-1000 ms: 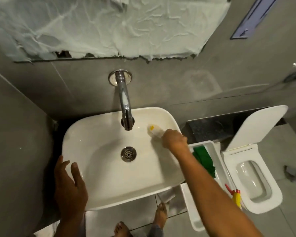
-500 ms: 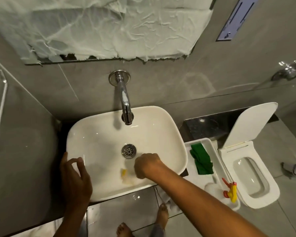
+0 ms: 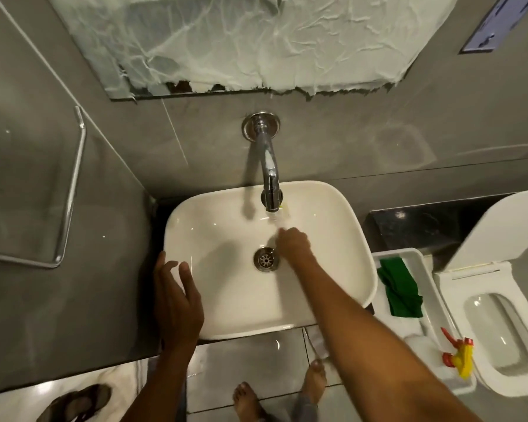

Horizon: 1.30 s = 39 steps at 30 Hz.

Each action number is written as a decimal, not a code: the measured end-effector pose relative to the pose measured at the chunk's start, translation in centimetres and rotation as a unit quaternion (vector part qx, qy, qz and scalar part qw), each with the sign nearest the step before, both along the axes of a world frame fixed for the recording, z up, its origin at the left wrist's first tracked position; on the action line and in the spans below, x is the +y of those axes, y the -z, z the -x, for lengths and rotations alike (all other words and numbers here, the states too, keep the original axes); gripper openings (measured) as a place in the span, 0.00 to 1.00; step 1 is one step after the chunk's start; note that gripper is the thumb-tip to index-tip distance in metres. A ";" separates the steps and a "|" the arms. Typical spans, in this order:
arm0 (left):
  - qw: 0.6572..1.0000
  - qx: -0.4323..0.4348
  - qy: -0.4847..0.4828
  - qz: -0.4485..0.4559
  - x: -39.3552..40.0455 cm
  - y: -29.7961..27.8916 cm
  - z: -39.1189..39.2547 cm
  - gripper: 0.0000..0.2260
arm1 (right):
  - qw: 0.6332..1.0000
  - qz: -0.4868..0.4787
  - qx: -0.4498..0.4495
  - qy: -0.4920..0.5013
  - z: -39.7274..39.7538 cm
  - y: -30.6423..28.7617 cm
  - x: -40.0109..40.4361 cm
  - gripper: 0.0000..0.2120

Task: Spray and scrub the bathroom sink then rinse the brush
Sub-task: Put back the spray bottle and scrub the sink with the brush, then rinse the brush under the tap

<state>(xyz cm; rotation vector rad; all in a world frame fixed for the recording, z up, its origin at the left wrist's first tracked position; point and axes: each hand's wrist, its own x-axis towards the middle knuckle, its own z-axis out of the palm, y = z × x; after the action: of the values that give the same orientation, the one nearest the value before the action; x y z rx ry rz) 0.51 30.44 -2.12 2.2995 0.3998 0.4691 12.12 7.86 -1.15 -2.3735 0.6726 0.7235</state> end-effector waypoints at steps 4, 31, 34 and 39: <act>0.998 0.057 0.000 -0.021 -0.5 -0.8 0.1 0.25 | 0.996 0.006 -0.005 0.088 2.1 -0.7 -6.6 0.20; 0.951 0.251 0.139 -0.114 -13.1 -17.4 -12.4 0.20 | 0.990 -0.142 -0.026 -0.004 11.4 -8.3 -1.6 0.21; 0.930 0.255 0.243 -0.104 -10.9 -17.3 -12.9 0.14 | 0.989 -0.143 -0.025 -0.023 11.4 -8.8 -0.8 0.20; 0.908 0.257 0.322 -0.080 -8.6 -17.2 -13.7 0.15 | 0.988 -0.148 -0.036 -0.023 10.7 -8.7 0.0 0.20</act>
<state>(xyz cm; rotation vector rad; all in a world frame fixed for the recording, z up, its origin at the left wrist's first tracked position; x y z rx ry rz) 14.20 21.84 15.07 2.5179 -0.1781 -0.4584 1.41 7.86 7.56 -2.1355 0.4469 0.6995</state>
